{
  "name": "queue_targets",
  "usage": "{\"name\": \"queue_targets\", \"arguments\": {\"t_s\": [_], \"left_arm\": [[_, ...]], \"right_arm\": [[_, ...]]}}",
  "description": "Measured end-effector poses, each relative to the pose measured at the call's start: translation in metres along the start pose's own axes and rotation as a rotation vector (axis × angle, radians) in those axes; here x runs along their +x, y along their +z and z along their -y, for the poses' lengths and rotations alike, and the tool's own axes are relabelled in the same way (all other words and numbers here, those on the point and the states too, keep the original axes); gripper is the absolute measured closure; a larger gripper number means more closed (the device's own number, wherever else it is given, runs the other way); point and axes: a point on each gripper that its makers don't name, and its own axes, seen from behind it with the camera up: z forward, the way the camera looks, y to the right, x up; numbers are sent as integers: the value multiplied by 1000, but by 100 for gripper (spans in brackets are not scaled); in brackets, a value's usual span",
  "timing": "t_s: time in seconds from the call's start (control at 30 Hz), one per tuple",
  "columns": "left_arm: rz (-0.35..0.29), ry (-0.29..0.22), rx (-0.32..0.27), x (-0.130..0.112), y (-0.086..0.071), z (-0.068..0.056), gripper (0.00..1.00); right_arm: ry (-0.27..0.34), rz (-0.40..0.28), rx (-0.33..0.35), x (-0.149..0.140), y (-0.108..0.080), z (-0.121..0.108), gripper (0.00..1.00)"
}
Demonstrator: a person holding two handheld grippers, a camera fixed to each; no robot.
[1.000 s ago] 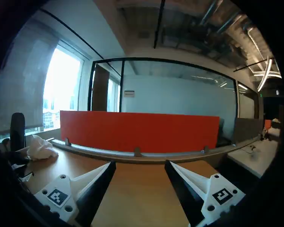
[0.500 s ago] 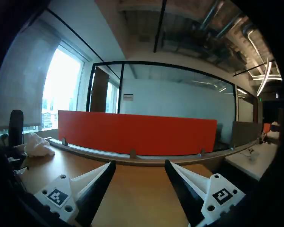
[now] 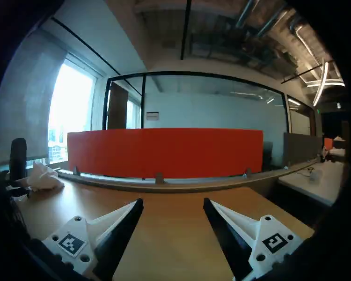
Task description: Fold towel
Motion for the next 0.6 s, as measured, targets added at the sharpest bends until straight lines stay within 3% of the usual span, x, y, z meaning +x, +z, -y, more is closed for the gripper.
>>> {"name": "queue_targets", "arguments": {"t_s": [0.6], "left_arm": [[0, 0, 0, 0, 0, -1, 2]], "right_arm": [[47, 2, -23, -71, -4, -13, 0]]}}
